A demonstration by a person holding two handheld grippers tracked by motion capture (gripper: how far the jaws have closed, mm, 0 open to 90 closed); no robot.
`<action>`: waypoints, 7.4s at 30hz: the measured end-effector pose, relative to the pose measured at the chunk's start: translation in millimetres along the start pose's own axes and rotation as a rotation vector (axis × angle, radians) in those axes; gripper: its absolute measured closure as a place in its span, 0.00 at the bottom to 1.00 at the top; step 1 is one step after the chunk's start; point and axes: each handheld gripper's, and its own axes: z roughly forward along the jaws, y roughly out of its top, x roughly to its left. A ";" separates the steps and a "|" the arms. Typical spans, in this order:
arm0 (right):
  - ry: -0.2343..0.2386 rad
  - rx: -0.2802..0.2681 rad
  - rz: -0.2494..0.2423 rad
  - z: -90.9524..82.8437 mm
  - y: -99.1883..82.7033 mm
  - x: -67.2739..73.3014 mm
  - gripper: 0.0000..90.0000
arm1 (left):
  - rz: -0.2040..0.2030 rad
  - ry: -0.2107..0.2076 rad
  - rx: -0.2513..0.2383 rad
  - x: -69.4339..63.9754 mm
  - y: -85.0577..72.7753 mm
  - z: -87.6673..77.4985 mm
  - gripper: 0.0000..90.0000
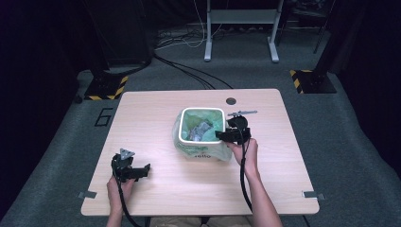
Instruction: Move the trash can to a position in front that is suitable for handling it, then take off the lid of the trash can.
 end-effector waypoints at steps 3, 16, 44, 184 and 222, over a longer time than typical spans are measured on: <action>0.008 0.004 -0.001 0.3 -1.0 2.8 0.60 | 0.000 0.000 0.000 -0.1 0.0 0.0 0.01; 0.025 -0.017 -0.013 -1.4 -7.5 8.9 0.61 | 0.000 0.000 -0.001 -0.2 -0.1 -0.1 0.01; -0.018 -0.105 -0.127 -53.0 -20.5 -25.8 0.02 | -0.049 0.042 0.001 -4.4 0.0 -0.2 0.01; 0.030 0.069 -0.182 13.9 22.8 -2.7 0.59 | 0.056 -0.488 -0.041 -79.6 167.2 6.2 0.50; -0.019 0.032 -0.136 6.1 22.4 7.8 0.56 | 0.045 -0.445 -0.060 -82.1 171.7 -1.0 0.56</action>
